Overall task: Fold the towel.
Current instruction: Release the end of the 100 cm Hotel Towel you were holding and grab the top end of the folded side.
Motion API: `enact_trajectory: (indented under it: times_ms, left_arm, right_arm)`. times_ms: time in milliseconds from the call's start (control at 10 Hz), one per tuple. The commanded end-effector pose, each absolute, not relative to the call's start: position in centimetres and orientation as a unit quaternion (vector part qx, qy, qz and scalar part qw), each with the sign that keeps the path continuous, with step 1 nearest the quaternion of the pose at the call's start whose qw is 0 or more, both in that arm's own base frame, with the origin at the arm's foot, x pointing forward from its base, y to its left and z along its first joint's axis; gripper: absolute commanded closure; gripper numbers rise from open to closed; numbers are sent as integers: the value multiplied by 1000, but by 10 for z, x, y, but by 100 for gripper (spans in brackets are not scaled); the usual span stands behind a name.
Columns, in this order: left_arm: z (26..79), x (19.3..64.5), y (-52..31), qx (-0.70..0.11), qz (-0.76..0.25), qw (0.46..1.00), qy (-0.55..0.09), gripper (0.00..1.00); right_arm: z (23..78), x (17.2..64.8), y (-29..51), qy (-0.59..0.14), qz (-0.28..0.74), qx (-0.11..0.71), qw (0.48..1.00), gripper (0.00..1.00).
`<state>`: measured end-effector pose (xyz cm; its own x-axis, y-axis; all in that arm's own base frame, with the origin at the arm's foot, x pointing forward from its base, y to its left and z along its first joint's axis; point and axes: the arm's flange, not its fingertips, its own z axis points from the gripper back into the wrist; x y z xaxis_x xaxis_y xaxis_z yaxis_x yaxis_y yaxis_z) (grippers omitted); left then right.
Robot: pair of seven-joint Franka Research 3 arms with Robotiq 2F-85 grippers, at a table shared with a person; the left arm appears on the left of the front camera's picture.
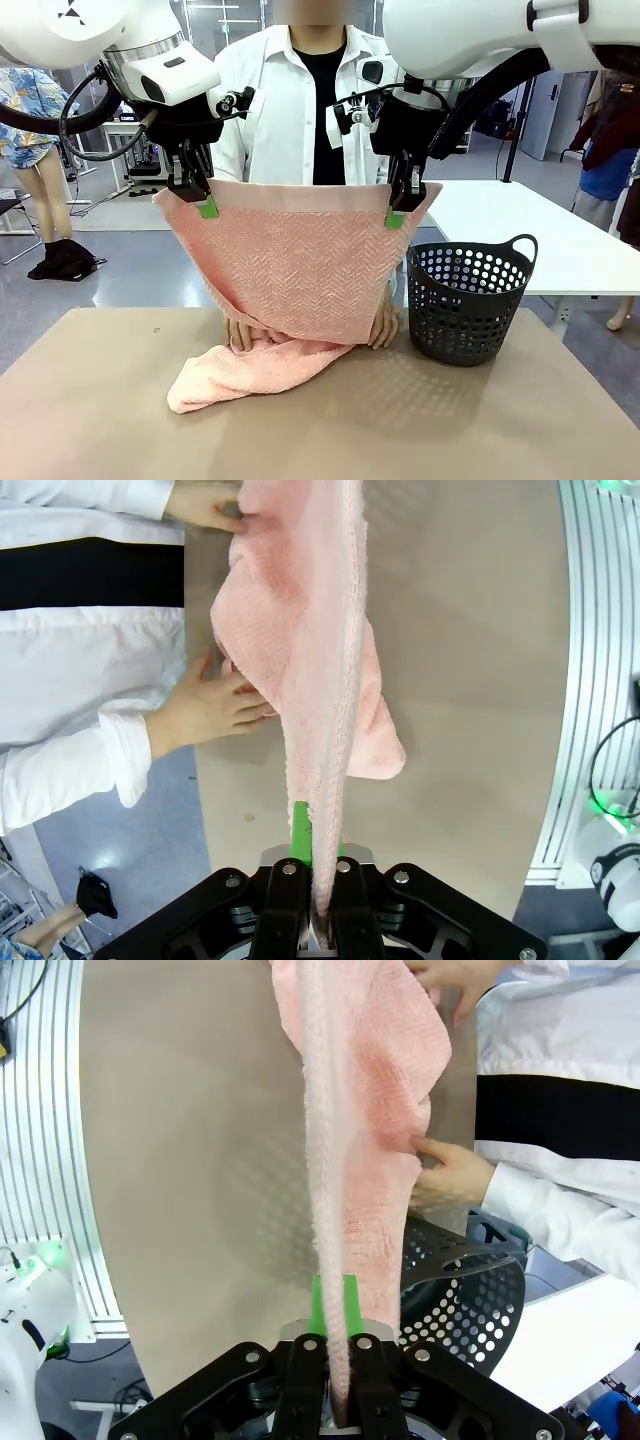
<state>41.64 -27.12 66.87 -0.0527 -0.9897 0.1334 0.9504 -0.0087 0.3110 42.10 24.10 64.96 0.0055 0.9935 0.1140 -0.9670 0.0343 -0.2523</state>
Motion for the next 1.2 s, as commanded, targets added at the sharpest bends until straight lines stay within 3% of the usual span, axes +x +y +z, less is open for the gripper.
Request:
enact_trajectory:
  times_ms: [0,1100]
  left_arm:
    - [669,417,-271,61,-707,685,-161,100]
    - [669,417,-271,61,-707,685,-161,100]
  right_arm:
    - [651,420,240,-130,695,-55,705,100]
    - [651,420,240,-130,695,-55,705,100]
